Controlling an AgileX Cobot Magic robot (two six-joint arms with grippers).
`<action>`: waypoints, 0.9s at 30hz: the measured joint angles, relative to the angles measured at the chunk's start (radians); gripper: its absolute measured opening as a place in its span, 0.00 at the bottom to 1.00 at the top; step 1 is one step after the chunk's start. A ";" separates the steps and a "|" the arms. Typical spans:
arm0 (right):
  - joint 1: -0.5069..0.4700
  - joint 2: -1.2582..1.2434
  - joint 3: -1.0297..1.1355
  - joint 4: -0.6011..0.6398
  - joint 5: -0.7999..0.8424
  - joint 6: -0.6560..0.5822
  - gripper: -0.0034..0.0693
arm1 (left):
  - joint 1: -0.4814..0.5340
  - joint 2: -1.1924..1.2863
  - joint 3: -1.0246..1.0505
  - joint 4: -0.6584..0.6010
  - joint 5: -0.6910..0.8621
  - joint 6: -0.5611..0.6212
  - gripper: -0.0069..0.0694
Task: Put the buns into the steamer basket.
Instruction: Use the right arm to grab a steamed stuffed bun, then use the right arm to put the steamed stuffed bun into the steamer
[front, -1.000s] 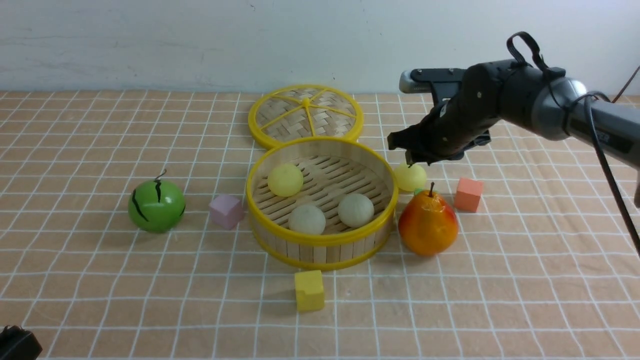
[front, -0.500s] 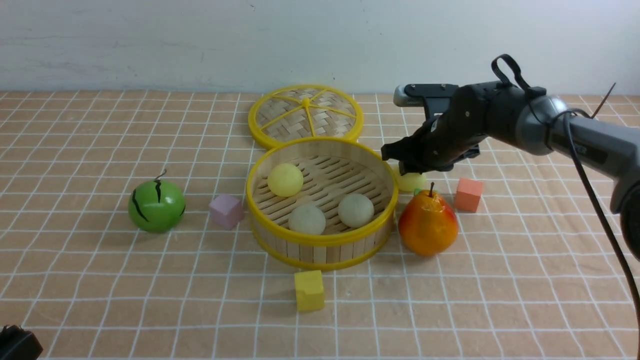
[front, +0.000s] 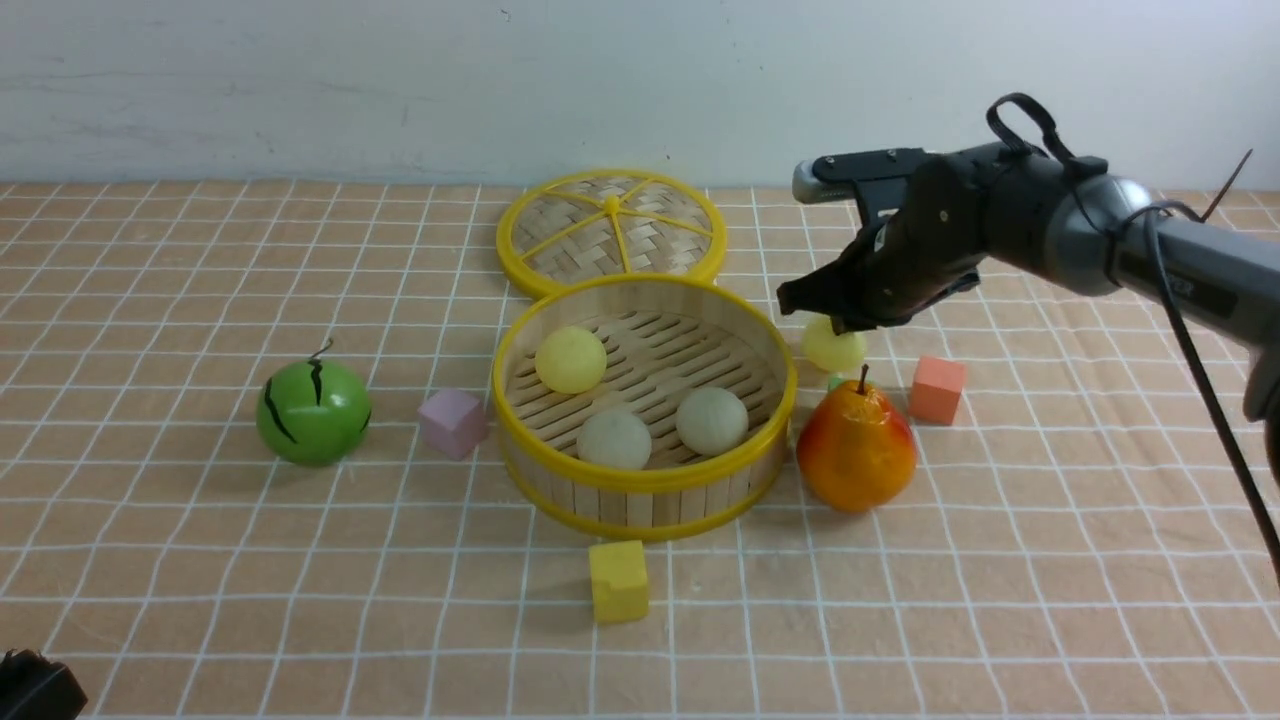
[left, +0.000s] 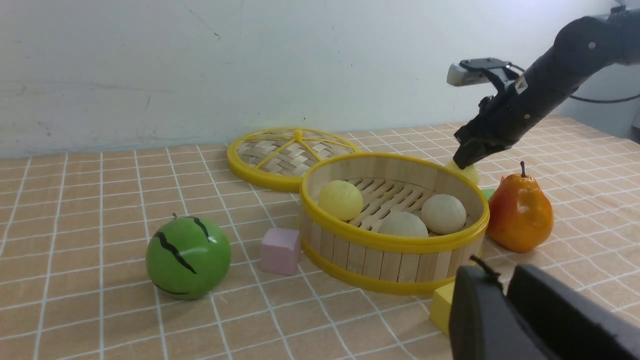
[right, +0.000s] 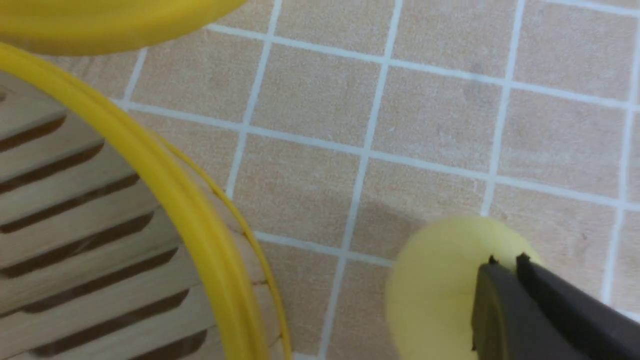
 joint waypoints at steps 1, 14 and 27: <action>0.000 -0.030 0.000 -0.003 0.018 -0.016 0.05 | 0.000 0.000 0.000 0.000 0.000 0.000 0.20; 0.129 -0.128 -0.003 0.273 0.028 -0.241 0.05 | 0.000 0.000 0.000 0.000 0.000 0.000 0.21; 0.182 0.017 -0.002 0.327 -0.057 -0.236 0.27 | 0.000 0.000 0.000 0.000 0.000 0.000 0.22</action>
